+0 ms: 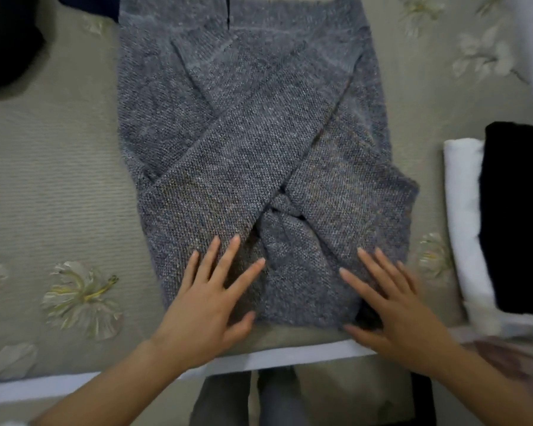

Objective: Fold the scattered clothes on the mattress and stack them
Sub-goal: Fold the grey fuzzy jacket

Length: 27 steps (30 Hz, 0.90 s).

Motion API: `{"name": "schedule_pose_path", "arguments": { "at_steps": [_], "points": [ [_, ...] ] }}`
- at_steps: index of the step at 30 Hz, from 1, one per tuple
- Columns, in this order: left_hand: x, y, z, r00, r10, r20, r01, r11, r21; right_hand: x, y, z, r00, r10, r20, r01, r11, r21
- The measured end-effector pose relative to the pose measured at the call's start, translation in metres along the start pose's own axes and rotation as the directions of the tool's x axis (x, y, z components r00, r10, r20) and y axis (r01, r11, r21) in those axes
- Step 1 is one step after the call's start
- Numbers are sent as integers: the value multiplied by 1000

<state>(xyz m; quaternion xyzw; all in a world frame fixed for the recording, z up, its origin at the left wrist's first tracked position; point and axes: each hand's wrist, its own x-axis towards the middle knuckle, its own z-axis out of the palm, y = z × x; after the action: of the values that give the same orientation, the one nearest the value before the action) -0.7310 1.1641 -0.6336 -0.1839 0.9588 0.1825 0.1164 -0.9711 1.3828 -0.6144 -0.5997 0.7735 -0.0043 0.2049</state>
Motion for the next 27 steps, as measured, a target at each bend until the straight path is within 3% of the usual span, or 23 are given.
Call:
{"name": "schedule_pose_path", "arguments": {
  "at_steps": [3, 5, 7, 10, 13, 18, 22, 25, 27],
  "points": [
    [-1, 13, 21, 993, -28, 117, 14, 993, 117, -18, -5, 25, 991, -99, 93, 110, 986, -129],
    [7, 18, 29, 988, -62, 142, 37, 984, 173, -14, -10, 36, 993, -72, 92, 88, 979, -182],
    [11, 21, 30, 983, -104, 148, 76, 980, 183, -1, -14, 42, 998, -30, 50, 38, 985, -166],
    [11, 26, 29, 981, -123, 153, 82, 965, 249, 18, -18, 37, 994, 32, 100, -18, 990, -138],
    [14, 29, 16, 974, -134, 183, 77, 955, 286, 32, -15, 19, 996, 75, 49, -77, 996, 34],
    [26, 37, -46, 915, -201, 351, 163, 977, 134, 45, -15, -39, 974, 125, 187, -156, 974, 165],
    [11, 48, -96, 913, -132, 386, 173, 982, -73, 26, -20, -87, 957, 134, 256, -205, 939, 275],
    [-13, 67, -121, 877, -84, 472, 205, 956, -212, -3, -31, -117, 907, 119, 404, -266, 906, 330],
    [-31, 79, -132, 810, -67, 582, 266, 927, -264, -23, -39, -130, 846, 87, 527, -287, 906, 311]
  ]
}}
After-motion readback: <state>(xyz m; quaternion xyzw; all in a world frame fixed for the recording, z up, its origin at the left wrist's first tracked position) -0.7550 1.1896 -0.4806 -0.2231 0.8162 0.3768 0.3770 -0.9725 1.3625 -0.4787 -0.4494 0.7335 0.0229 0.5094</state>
